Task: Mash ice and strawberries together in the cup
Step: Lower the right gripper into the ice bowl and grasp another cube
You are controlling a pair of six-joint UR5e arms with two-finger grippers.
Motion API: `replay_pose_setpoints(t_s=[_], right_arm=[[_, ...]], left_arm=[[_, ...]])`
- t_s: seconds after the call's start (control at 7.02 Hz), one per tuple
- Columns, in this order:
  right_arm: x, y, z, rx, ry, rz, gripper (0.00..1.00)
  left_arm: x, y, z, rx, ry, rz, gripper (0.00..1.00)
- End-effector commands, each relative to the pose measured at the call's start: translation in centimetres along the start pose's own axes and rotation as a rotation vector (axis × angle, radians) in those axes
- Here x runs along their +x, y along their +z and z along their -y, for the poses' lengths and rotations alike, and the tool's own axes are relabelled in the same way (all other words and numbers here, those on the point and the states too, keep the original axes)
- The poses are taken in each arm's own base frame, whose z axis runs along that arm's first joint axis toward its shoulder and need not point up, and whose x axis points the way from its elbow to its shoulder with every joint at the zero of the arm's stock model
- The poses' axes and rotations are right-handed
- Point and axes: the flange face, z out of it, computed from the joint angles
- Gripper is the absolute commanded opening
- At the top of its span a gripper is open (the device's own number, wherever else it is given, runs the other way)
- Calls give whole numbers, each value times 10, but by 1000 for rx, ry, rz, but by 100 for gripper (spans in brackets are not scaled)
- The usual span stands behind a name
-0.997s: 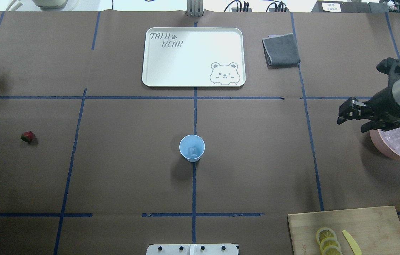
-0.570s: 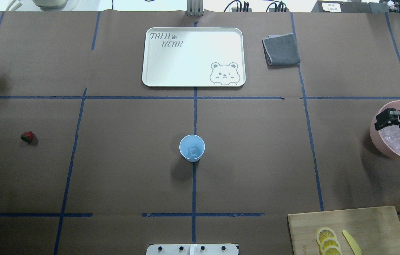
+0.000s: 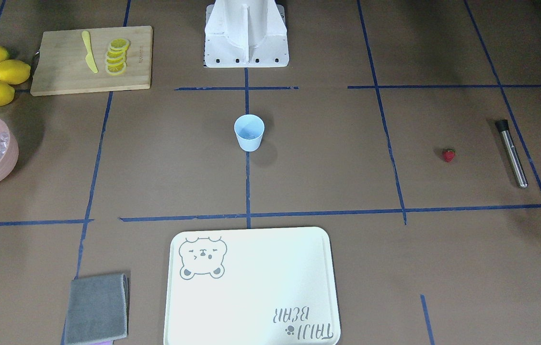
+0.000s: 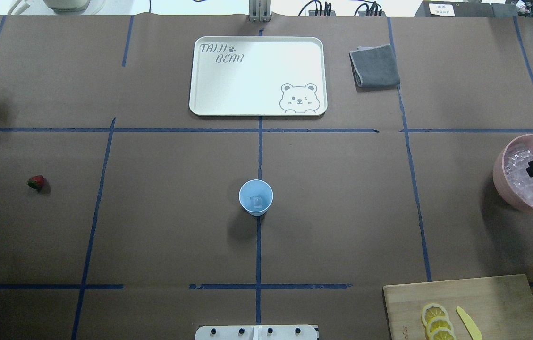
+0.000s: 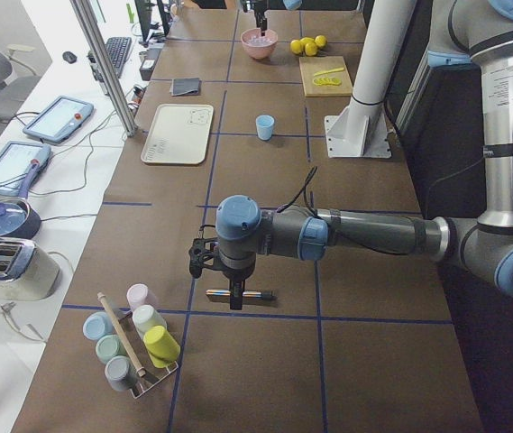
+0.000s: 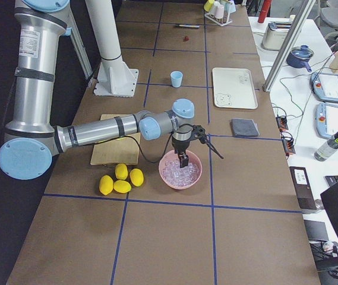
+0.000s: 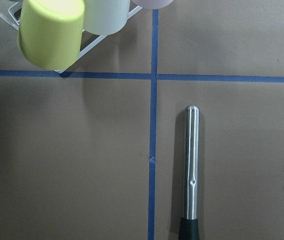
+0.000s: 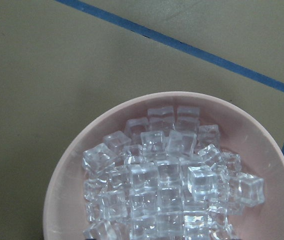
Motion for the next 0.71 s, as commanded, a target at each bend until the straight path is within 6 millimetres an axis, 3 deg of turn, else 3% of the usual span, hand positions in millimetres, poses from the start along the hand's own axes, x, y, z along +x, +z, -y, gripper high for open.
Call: replay_pose_setpoints(t_s=[0.0,0.57], right_arm=[[13,17,-4,-17,-40,-3,98],[35,48,-16,-72,-31,-9,95]], left_arm=[[0,0,0,0,1,0,100],[0,0,-1,-1,-1,0,100]])
